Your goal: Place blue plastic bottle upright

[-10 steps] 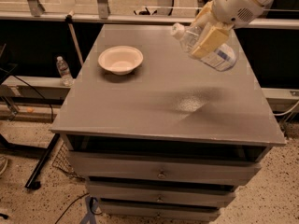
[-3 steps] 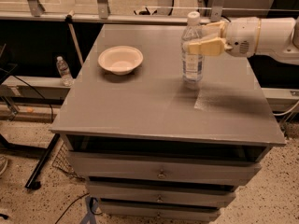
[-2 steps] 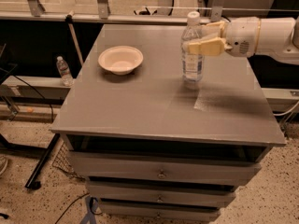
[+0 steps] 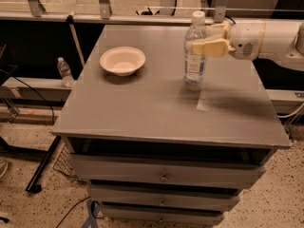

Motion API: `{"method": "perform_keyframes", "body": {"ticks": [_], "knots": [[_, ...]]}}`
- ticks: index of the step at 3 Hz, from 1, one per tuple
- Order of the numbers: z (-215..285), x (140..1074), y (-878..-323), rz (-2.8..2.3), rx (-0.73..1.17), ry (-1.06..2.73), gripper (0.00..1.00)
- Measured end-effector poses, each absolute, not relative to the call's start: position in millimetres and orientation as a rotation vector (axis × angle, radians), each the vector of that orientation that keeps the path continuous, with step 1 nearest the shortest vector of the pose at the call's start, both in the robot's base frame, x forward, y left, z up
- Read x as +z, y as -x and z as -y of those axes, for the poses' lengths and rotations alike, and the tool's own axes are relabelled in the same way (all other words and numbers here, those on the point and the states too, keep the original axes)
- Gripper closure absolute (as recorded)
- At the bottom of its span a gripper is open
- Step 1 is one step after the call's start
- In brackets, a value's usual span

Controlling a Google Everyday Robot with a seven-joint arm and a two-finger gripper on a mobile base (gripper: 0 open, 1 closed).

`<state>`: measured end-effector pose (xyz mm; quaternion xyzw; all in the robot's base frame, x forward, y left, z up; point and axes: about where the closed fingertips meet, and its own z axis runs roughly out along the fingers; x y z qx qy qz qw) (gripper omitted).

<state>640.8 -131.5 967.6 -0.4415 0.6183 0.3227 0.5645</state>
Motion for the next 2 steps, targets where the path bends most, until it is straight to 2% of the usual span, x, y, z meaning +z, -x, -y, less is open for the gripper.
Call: {"method": "perform_keyframes", "body": {"ticks": [2], "knots": [[139.8,960.7,-645.9,-1.458,0.79,0.966,1.0]]}}
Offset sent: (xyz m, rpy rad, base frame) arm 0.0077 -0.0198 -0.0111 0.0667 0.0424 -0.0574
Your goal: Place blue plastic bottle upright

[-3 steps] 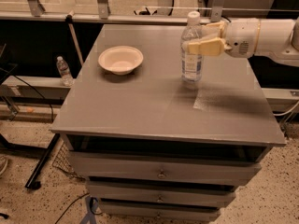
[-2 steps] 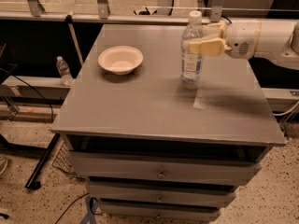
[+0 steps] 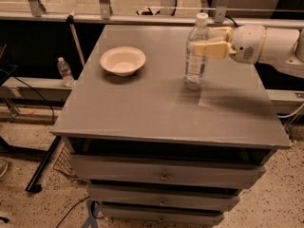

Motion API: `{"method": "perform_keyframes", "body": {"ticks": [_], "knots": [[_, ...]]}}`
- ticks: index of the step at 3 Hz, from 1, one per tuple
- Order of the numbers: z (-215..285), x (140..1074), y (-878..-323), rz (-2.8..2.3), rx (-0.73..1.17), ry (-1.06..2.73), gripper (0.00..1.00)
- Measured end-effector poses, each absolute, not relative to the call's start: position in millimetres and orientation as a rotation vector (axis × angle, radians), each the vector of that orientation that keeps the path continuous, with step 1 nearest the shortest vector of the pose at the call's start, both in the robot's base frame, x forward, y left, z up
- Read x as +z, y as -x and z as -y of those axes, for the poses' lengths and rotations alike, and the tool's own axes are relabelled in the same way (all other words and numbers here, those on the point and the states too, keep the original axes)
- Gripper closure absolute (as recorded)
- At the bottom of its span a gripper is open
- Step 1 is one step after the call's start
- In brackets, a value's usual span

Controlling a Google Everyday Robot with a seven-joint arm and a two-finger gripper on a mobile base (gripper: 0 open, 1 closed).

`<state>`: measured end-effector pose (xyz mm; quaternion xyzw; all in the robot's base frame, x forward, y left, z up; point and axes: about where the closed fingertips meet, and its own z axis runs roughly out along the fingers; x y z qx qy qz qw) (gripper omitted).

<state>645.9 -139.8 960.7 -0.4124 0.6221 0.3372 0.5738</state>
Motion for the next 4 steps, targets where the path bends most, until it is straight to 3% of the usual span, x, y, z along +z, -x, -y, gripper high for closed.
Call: {"method": "perform_keyframes", "body": {"ticks": [3,4], "knots": [[149.1,948.2,-647.1,-1.454,0.801,0.921,1.0],[144.9,948.4,-647.3,-1.451,0.806,0.926,0.75]]}}
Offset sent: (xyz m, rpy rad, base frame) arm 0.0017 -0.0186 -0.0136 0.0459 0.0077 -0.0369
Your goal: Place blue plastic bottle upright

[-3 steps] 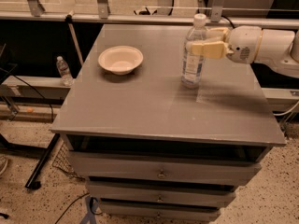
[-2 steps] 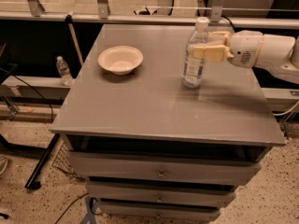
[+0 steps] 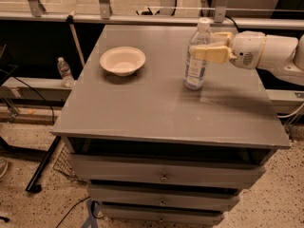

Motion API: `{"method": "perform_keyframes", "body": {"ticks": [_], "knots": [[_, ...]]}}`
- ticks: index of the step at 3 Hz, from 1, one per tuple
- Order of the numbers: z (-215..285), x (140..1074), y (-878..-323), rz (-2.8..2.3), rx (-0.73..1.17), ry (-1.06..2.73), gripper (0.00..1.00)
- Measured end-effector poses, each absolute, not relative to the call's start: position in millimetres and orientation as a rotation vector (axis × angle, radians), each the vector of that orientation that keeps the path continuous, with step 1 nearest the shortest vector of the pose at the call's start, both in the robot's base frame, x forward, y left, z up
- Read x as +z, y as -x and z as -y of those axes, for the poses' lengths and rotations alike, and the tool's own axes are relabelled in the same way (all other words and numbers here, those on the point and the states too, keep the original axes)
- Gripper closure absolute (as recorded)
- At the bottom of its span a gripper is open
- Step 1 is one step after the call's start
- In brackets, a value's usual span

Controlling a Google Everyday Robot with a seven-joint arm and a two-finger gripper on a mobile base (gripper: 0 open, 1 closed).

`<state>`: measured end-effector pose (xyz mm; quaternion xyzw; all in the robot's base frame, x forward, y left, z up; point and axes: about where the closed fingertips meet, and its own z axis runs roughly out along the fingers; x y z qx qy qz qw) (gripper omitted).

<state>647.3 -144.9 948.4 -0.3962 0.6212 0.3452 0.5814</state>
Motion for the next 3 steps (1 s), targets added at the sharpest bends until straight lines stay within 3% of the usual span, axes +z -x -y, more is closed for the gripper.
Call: {"method": "perform_keyframes", "body": {"ticks": [1,3], "knots": [[141.1,948.6,-647.5,-1.449,0.811,0.93,0.44],[135.6,949.0,-647.7,-1.445,0.818,0.936,0.0]]}}
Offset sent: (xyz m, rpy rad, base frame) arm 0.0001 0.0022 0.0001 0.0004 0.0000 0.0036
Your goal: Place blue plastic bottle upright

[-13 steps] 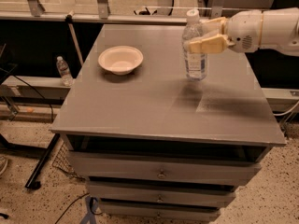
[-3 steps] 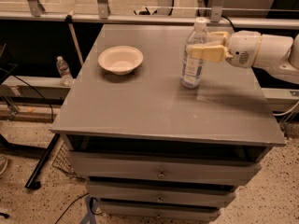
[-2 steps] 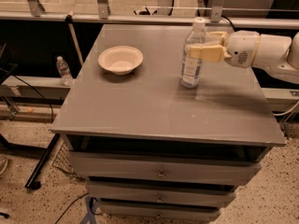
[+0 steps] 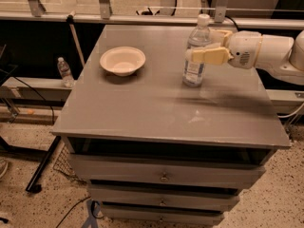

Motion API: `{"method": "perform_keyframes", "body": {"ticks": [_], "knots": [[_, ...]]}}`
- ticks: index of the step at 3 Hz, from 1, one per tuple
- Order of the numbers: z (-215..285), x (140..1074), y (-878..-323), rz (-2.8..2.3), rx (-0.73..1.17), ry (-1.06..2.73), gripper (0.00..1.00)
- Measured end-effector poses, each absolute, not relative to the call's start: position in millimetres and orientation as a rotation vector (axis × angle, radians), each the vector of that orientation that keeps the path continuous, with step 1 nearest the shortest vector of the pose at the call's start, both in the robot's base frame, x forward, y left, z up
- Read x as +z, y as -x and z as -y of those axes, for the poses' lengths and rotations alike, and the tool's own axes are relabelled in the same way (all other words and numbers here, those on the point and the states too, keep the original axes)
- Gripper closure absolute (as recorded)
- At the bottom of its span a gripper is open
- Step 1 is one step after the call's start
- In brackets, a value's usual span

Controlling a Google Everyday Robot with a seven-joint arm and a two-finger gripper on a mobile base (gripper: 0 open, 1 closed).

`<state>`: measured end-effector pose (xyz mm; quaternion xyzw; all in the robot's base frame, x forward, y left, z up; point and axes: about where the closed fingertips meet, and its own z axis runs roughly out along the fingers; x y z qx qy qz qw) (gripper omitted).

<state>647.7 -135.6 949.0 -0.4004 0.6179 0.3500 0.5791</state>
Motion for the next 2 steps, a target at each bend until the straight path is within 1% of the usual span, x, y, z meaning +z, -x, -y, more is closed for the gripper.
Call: {"method": "perform_keyframes", "body": {"ticks": [1,2], "knots": [[148.3,949.6,-646.8,-1.477,0.779,0.937,0.0],[181.6,952.1,-644.9,-1.542,0.695,0.938,0.0]]}}
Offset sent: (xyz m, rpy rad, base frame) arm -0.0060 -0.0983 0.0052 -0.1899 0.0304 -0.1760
